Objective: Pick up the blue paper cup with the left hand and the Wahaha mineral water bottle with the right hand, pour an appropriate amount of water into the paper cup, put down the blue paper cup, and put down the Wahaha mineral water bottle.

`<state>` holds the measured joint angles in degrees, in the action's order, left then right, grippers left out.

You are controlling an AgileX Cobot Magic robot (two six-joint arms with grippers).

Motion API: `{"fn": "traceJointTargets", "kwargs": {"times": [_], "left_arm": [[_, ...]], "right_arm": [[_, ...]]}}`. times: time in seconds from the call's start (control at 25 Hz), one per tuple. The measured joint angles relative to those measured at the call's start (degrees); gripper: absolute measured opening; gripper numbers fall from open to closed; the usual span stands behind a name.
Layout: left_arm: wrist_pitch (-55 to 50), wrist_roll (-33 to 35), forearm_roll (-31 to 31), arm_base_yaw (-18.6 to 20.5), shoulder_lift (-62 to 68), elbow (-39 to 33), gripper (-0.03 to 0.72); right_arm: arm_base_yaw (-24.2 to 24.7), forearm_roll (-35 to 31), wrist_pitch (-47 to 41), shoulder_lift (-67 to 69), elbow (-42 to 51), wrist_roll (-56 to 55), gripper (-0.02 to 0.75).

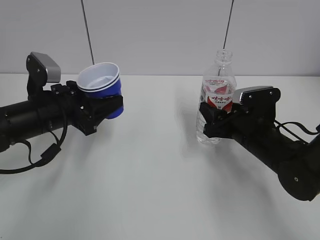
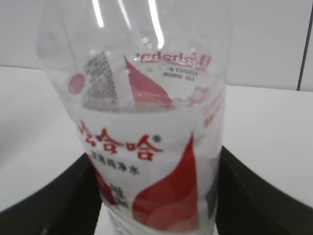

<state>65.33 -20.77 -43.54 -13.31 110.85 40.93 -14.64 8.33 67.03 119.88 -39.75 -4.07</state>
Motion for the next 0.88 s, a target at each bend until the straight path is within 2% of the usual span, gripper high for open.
{"fn": "traceJointTargets", "kwargs": {"times": [0.28, 0.56, 0.88], "left_arm": [[-1.5, 0.0, 0.0, -2.1, 0.0, 0.0, 0.438], [-7.1, 0.0, 0.0, -5.5, 0.0, 2.8, 0.438], [-8.2, -1.0, 2.5, -7.1, 1.7, 3.6, 0.438]], "right_arm": [[0.0, 0.0, 0.1, 0.0, 0.0, 0.2, 0.454], [-0.2, 0.5, 0.4, 0.0, 0.0, 10.0, 0.454], [-0.2, -5.0, -2.4, -2.0, 0.0, 12.7, 0.454]]}}
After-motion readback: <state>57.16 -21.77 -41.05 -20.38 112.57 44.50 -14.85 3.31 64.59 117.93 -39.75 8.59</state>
